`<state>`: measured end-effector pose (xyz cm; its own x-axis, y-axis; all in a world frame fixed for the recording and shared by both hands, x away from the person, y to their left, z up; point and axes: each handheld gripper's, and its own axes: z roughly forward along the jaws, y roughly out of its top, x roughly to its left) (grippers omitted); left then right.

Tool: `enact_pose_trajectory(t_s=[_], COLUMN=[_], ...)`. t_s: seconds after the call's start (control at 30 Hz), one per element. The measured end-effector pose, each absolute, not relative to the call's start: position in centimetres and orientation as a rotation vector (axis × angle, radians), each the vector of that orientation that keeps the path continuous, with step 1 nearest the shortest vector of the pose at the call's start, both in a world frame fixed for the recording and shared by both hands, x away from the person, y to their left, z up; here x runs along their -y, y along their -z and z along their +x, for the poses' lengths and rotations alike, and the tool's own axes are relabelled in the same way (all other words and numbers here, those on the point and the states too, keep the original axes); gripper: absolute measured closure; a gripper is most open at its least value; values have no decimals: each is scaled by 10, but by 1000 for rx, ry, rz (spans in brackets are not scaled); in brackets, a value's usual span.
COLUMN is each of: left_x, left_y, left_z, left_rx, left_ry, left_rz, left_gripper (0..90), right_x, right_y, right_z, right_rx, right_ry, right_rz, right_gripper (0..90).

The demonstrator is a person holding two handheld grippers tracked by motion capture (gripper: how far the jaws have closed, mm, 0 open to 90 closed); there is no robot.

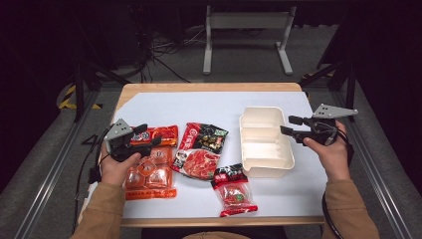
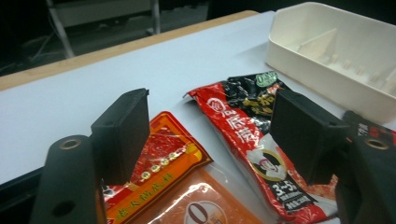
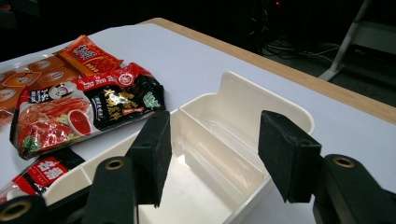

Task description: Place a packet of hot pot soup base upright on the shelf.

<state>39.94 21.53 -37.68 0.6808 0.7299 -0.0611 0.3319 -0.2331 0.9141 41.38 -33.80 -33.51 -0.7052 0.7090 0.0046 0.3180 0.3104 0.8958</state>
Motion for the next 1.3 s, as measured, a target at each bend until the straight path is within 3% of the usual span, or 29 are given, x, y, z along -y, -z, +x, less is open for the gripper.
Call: enact_pose_trajectory(t_s=[0.3, 1.3], left_x=[-195, -156], left_y=[363, 357], left_z=[405, 455], left_rx=[-787, -763], left_ry=[-403, -384], left_rz=[1856, 1838], left_gripper=[350, 369], right_x=[342, 350], right_y=[336, 339], right_z=[411, 413], right_rx=[-2188, -2188], right_ry=[-1363, -1416], right_rz=[920, 941], right_gripper=[443, 429])
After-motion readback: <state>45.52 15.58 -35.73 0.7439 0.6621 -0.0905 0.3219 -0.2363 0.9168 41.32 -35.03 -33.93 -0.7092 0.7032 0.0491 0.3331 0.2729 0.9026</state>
